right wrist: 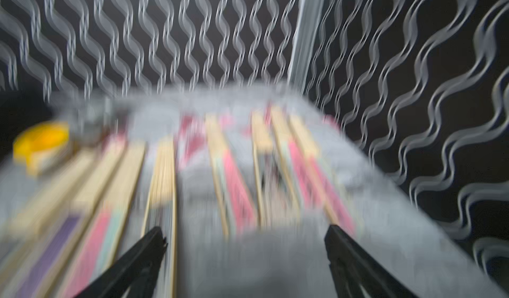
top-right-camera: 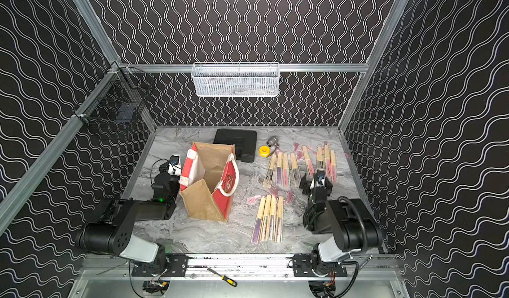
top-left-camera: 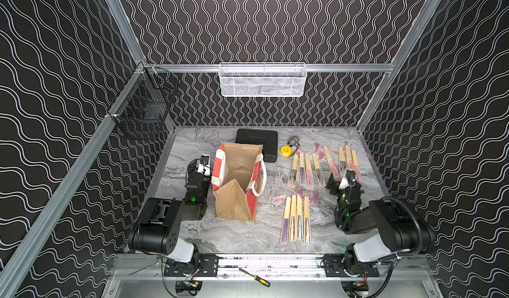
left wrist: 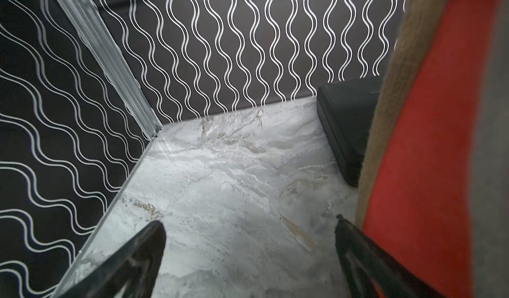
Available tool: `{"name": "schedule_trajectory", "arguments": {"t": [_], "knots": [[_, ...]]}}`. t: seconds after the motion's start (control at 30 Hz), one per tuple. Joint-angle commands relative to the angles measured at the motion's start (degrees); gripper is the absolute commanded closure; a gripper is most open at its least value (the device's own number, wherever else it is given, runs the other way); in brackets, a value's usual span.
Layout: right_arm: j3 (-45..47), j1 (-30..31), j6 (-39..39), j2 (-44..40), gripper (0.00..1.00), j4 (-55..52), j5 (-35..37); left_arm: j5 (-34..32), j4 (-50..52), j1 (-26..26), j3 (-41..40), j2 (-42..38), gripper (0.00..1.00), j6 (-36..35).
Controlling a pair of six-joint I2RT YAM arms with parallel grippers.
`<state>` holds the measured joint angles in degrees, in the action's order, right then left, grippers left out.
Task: Take out the folding fans from the tote bags
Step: Reset both arms
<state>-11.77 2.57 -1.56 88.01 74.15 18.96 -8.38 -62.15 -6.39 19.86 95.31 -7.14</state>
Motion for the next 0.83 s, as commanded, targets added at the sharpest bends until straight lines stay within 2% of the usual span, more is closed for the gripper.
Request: {"name": "schedule_trajectory", "arguments": {"t": [0.0, 0.03, 0.2, 0.3, 0.4, 0.73, 0.8], "knots": [[-3.6, -5.8, 4.0, 0.7, 0.04, -7.0, -12.1, 0.6, 3.4, 1.3, 1.4, -0.1, 0.01, 2.7], [-3.9, -6.1, 4.3, -0.2, 0.00, -9.3, -12.4, 0.5, 2.9, 1.3, 1.4, 0.1, 0.01, 2.6], [-2.0, -5.9, 3.5, 0.4, 0.00, -3.8, -12.0, 0.4, 2.9, 1.3, 1.3, 0.0, 0.01, 2.6], [-3.3, -5.7, 3.4, -0.2, 0.00, -7.8, -11.8, 0.4, 2.8, 1.3, 1.2, 0.0, 0.01, 2.6], [-3.3, -5.6, 2.2, 0.3, 0.00, -6.2, -13.8, 0.4, 2.6, 1.3, 1.2, 0.1, 0.01, 2.6], [-4.3, -5.6, 2.6, 0.7, 0.00, -8.2, -14.2, 0.4, 2.7, 1.3, 1.2, 0.0, 0.01, 2.5], [-2.1, -4.6, 2.2, -0.6, 0.00, -5.7, -10.8, -0.3, 2.1, 1.3, 0.9, 0.0, 0.01, 2.5]]}}
